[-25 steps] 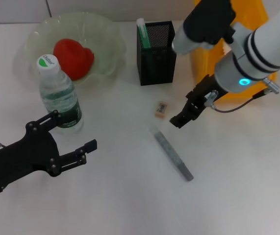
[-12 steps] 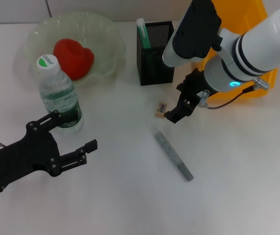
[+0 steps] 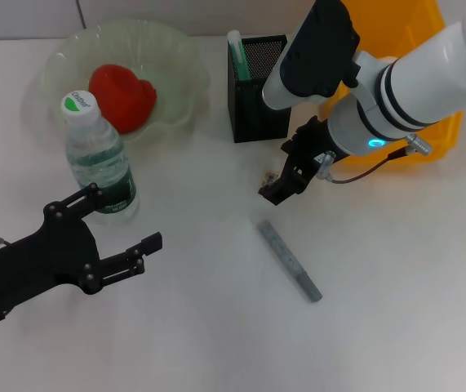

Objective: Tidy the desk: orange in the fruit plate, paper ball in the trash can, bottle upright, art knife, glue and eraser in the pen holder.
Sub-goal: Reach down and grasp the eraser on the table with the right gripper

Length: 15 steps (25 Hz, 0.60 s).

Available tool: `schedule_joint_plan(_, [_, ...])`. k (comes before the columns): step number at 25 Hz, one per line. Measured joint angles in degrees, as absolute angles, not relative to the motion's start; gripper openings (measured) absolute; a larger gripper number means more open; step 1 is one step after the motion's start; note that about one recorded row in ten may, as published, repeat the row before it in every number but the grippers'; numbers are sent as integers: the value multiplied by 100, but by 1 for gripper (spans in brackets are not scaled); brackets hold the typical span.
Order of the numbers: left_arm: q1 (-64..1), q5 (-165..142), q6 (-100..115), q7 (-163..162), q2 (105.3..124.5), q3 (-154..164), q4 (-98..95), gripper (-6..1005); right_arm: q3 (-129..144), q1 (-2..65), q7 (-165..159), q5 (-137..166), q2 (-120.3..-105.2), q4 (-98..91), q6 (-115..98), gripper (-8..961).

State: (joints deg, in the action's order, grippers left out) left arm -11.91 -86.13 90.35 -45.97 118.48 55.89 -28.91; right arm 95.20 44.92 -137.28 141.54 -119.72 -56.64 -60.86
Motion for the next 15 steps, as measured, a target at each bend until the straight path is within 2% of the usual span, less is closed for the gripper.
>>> schedule_joint_plan(15, [-1190, -8613, 9050, -4597, 11848, 5575, -2891, 813, 9580, 4688, -13594, 13785, -11971, -4996, -5661, 834])
